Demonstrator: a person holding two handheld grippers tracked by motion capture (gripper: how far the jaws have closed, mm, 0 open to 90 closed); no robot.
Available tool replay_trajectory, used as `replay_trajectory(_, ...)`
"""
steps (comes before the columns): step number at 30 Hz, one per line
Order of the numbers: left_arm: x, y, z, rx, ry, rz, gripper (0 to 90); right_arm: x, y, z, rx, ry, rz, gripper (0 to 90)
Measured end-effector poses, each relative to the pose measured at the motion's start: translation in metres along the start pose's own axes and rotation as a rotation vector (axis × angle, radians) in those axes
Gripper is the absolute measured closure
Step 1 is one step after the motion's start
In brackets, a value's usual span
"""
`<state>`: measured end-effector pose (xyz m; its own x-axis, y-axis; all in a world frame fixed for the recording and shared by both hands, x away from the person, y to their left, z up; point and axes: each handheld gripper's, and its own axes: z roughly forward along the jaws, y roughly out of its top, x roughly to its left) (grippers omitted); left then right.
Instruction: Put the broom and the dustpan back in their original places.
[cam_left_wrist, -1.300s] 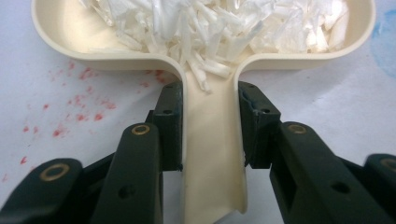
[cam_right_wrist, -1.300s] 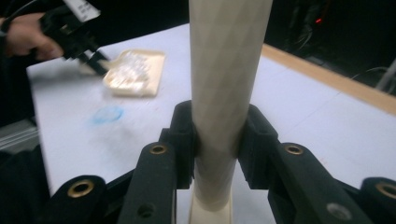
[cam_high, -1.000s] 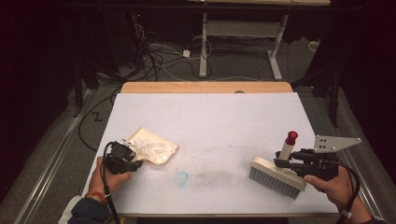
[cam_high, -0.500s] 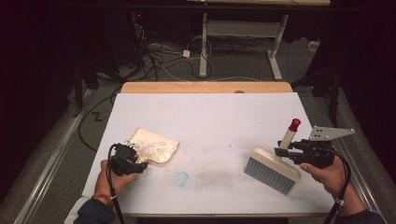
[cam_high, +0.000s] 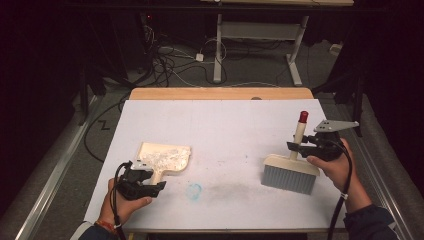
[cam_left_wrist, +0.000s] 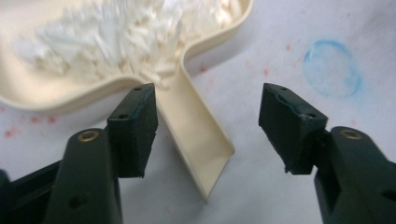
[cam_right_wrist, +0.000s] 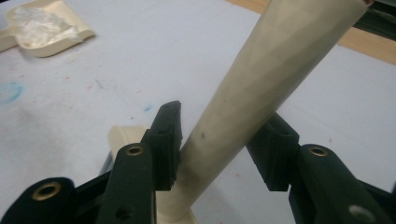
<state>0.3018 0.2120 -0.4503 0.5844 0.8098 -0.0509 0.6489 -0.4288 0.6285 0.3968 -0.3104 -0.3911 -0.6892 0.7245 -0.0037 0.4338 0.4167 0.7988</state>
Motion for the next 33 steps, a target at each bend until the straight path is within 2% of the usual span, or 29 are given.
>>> replay_trajectory(1, -0.002, -0.001, -0.001, -0.029, 0.015, 0.032, 31.9, -0.001, 0.002, 0.005, 0.009, -0.020, -0.011, 56.1)
replay_trajectory(4, -0.010, -0.002, -0.003, -0.108, 0.036, 0.080, 23.8, -0.001, 0.006, 0.019, 0.029, -0.056, -0.001, 55.4)
replay_trajectory(5, -0.012, -0.002, -0.003, -0.125, 0.050, 0.092, 23.7, -0.001, 0.007, 0.022, 0.036, -0.073, -0.002, 54.9)
replay_trajectory(8, -0.015, -0.002, -0.001, -0.155, 0.061, 0.116, 21.3, -0.001, 0.008, 0.031, 0.046, -0.096, 0.006, 54.6)
replay_trajectory(12, -0.015, -0.003, 0.001, -0.191, 0.107, 0.136, 21.5, -0.005, 0.006, 0.042, 0.046, -0.129, 0.043, 54.4)
replay_trajectory(14, -0.013, -0.004, 0.003, -0.195, 0.097, 0.123, 21.5, -0.008, 0.004, 0.048, 0.046, -0.143, 0.061, 54.5)
replay_trajectory(16, -0.013, -0.005, 0.005, -0.182, 0.107, 0.123, 21.5, -0.009, 0.004, 0.052, 0.042, -0.157, 0.069, 54.4)
replay_trajectory(18, -0.013, -0.006, 0.006, -0.180, 0.096, 0.124, 21.5, -0.008, 0.006, 0.054, 0.014, -0.203, 0.068, 52.2)
replay_trajectory(22, -0.013, -0.006, 0.006, -0.183, 0.096, 0.131, 21.4, -0.010, 0.012, 0.055, -0.028, -0.248, 0.085, 50.7)
replay_trajectory(28, -0.014, -0.006, 0.007, -0.183, 0.090, 0.144, 21.2, -0.006, 0.020, 0.050, -0.117, -0.274, 0.062, 48.2)
replay_trajectory(33, -0.015, -0.007, 0.007, -0.184, 0.097, 0.161, 21.2, -0.003, 0.022, 0.050, -0.147, -0.271, 0.039, 43.0)
